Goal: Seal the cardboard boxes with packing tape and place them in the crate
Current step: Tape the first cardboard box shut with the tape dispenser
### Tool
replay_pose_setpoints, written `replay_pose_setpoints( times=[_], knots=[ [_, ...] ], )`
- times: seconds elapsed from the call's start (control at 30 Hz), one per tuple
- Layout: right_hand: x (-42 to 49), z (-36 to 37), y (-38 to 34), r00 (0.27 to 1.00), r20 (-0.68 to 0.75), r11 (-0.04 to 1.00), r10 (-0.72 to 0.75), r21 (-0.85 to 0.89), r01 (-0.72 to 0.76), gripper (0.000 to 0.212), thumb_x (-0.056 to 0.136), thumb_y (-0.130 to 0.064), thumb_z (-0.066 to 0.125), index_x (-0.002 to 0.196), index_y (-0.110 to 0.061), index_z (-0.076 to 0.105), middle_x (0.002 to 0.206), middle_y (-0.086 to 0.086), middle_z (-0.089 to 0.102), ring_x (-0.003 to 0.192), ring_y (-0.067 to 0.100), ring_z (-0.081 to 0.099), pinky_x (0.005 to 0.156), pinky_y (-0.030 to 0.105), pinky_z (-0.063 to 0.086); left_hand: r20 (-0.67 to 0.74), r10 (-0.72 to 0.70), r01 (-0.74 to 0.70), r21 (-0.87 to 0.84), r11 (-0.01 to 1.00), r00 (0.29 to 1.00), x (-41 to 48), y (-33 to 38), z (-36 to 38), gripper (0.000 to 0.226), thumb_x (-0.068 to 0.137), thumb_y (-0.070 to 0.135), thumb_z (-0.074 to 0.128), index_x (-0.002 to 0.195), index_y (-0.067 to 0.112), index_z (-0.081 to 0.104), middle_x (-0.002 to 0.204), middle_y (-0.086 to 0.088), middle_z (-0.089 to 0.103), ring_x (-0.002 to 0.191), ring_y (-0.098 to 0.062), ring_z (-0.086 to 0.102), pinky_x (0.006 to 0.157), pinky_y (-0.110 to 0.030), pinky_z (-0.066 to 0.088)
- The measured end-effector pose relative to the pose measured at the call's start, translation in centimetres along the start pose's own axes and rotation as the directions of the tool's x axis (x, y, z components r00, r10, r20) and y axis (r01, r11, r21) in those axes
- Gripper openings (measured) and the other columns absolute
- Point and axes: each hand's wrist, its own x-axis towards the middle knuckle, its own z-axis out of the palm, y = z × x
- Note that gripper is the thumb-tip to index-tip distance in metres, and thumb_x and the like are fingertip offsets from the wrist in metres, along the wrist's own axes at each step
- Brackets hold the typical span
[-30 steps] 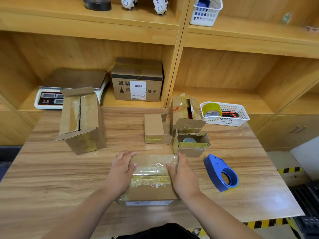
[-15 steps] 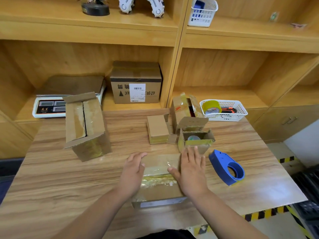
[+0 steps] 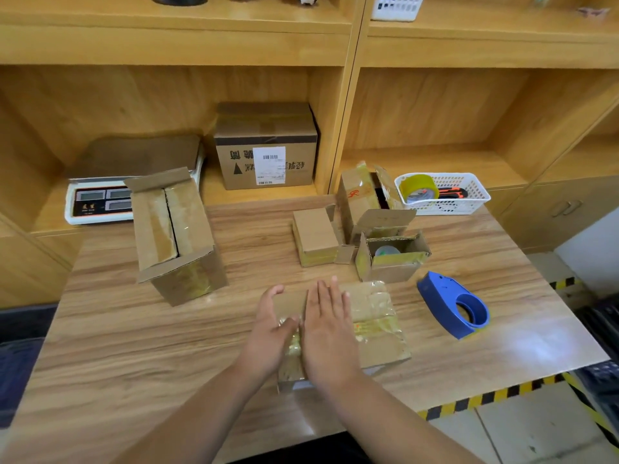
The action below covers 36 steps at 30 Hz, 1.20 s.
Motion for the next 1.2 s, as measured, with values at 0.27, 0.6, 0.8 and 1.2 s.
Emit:
replay_pose_setpoints(
  times=[0.27, 0.6, 0.8, 1.2],
  knots=[
    [0.7, -0.4, 6.5, 0.985, 0.065, 0.987, 0.158, -0.054, -0.155, 0.068, 0.1, -0.044, 0.023, 0.15, -0.004, 0.0, 0.158, 0.015, -0.003, 0.135, 0.028, -0.032, 0.112, 0.04, -0.019, 0.112, -0.043, 0.05, -0.06, 0.997, 0.993, -0.2, 0.3, -0.9, 0.04, 0.097, 0.01, 0.041, 0.129, 0.032, 0.032, 0.137, 0.0, 0.034, 0.12, -0.021, 0.038, 0.1, -0.03, 0.032],
    [-0.1, 1.0, -1.1, 0.997, 0.071, 0.998, -0.04, 0.055, 0.036, 0.069, 0.101, -0.04, 0.03, 0.148, 0.001, 0.003, 0.158, 0.018, -0.002, 0.135, 0.032, -0.03, 0.111, 0.046, -0.02, 0.078, -0.04, 0.049, -0.112, 0.993, 0.996, -0.8, 0.5, -0.9, 0.032, 0.102, 0.018, 0.03, 0.126, 0.04, 0.036, 0.139, 0.014, 0.037, 0.127, -0.025, 0.041, 0.109, -0.028, 0.028],
    [-1.0, -0.1, 3.4, 0.997, 0.065, 0.999, 0.047, 0.008, -0.047, 0.076, 0.097, -0.046, 0.036, 0.149, 0.0, 0.006, 0.158, 0.018, 0.002, 0.136, 0.031, -0.03, 0.111, 0.04, -0.02, 0.071, -0.035, 0.033, 0.026, 0.999, 0.997, -0.6, 0.9, -1.2, 0.035, 0.1, 0.014, 0.033, 0.132, 0.028, 0.037, 0.134, -0.029, 0.042, 0.115, -0.032, 0.045, 0.1, -0.027, 0.03],
    [-2.5, -1.3, 9.2, 0.906, 0.058, 0.815, 0.419, 0.417, -0.403, 0.07, 0.091, -0.038, 0.057, 0.147, -0.01, 0.026, 0.154, 0.009, 0.027, 0.14, 0.024, 0.028, 0.107, 0.038, 0.034, 0.016, -0.185, 0.184, 0.007, 0.983, 0.983, -1.2, 1.0, -0.8, 0.053, 0.099, 0.025, 0.042, 0.148, 0.023, 0.021, 0.153, -0.017, 0.027, 0.14, -0.03, 0.028, 0.112, -0.046, 0.026]
  ],
)
